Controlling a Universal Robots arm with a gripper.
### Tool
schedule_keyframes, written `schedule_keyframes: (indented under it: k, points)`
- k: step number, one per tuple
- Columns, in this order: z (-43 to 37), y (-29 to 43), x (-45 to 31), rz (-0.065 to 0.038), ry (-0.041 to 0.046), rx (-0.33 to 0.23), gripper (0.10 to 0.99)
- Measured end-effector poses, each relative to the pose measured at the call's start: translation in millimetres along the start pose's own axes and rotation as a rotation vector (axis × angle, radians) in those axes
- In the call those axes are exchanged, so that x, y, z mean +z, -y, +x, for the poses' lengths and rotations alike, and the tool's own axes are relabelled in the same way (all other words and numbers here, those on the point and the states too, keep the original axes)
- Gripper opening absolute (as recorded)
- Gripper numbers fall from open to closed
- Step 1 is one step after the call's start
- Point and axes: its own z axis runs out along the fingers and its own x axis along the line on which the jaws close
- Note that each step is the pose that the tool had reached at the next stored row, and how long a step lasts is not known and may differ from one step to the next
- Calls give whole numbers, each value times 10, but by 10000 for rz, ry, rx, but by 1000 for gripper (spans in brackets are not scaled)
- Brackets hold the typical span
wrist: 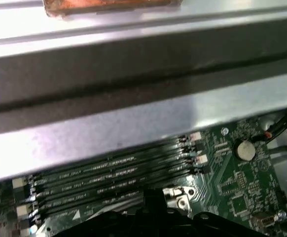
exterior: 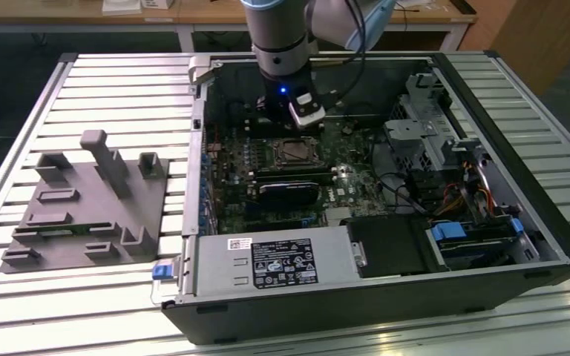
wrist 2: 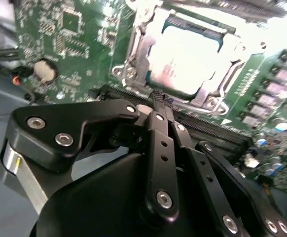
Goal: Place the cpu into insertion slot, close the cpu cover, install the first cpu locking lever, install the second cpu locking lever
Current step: 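Install the first cpu locking lever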
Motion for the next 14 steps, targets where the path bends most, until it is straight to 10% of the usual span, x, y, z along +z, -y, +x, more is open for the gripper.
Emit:
schedule_keyframes:
  k: [9, 14]
  points:
    - [-21, -4, 8, 1050, -207, -149, 106]
    - [-39, 50, 3, 1225, -200, -179, 106]
